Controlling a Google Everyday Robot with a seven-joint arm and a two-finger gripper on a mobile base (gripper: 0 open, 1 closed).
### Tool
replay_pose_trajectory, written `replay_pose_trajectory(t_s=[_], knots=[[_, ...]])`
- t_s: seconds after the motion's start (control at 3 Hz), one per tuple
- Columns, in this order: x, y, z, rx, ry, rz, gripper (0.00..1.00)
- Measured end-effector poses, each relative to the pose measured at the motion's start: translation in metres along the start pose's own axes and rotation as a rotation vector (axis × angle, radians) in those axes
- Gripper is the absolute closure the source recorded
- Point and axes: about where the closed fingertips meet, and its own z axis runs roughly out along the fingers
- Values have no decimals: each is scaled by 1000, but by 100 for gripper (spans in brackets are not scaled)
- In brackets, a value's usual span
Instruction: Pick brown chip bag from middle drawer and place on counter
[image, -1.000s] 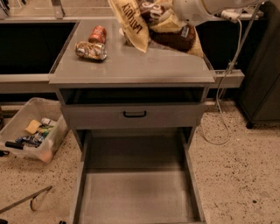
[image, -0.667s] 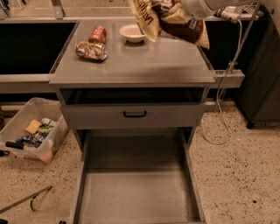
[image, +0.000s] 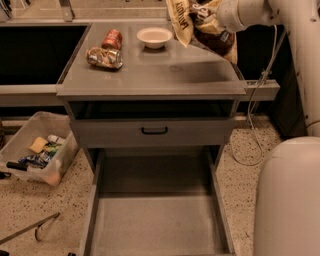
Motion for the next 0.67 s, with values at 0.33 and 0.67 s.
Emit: replay_pose_trajectory(t_s=[0.33,0.67], knots=[[28,32,36,-101,-70,110,100],[39,75,59,-245,-98,192,100]])
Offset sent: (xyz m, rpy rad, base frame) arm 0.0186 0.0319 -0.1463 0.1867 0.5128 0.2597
